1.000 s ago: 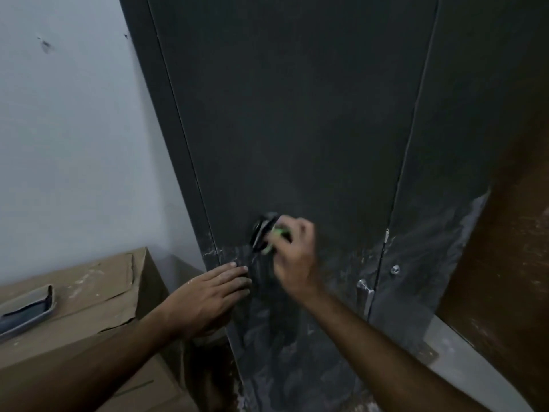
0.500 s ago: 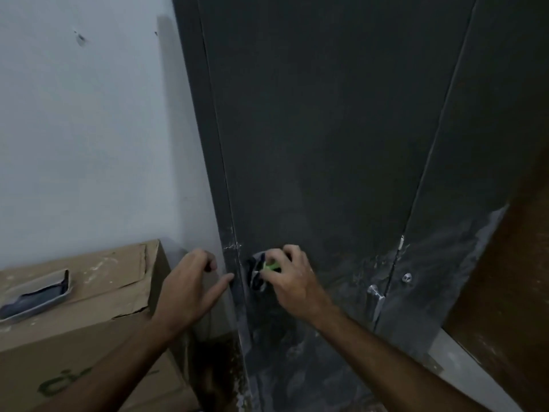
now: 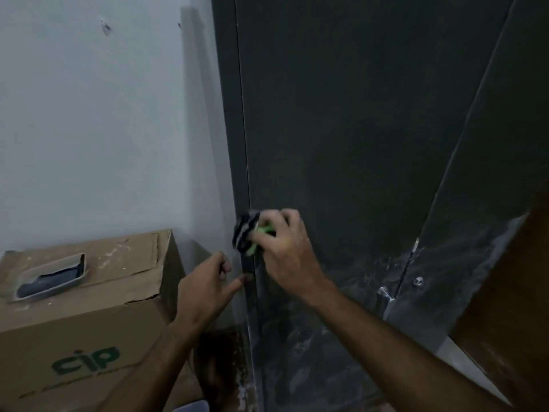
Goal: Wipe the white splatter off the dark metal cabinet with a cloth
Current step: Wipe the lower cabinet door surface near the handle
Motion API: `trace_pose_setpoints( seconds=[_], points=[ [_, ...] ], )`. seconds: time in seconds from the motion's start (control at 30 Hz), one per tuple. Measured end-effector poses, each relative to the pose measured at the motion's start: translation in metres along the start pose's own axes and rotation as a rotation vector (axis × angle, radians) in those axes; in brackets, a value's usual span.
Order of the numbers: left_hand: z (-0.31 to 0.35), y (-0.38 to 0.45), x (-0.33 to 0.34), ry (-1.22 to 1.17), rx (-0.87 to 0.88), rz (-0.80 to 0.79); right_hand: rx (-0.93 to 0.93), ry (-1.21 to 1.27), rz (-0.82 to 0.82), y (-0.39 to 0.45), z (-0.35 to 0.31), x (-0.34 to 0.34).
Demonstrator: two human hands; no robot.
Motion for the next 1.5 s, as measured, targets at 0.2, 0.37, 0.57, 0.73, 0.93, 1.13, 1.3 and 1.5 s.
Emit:
trace_pose_setpoints(
  seconds=[0.2, 0.37, 0.57, 0.73, 0.93, 1.13, 1.3, 1.5],
  points=[
    [-0.001, -0.011, 0.008, -0.03, -0.029, 0.093, -0.2, -0.027, -0.099, -0.042, 0.003, 0.023],
    [0.005, -0.027, 0.025, 0.03, 0.252, 0.445, -0.042, -0.041, 0.06, -0.034, 0.049, -0.005],
    [-0.001, -0.059, 0.085, 0.247, 0.722, 0.285, 0.017, 0.0, 0.37, -0.018, 0.059, 0.004],
    [-0.028, -0.062, 0.134, 0.534, 0.874, 0.2, -0.076, 0.007, 0.435, -0.018, 0.057, 0.02],
    [-0.043, -0.044, 0.159, 0.606, 0.909, 0.391, -0.765, -0.157, 0.041, -0.073, 0.064, 0.055],
    [-0.031, -0.045, 0.179, 0.568, 0.842, 0.533, -0.252, -0.041, 0.461, -0.039, 0.056, 0.046],
    [-0.033, -0.045, 0.2, 0.527, 0.803, 0.609, -0.765, -0.232, 0.19, -0.101, 0.053, 0.083],
    [-0.035, -0.043, 0.204, 0.625, 0.803, 0.64, 0.018, -0.161, 0.701, -0.11, 0.113, 0.046]
  ],
)
Point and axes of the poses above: each hand's wrist, its own y-axis towards the middle knuckle, its own x-axis out of the palm, z = x × y, the point moved 1 cm from there along y, towards the middle knuckle, and after that the axes turned 9 degrees about -x, right-handed, at the moved point
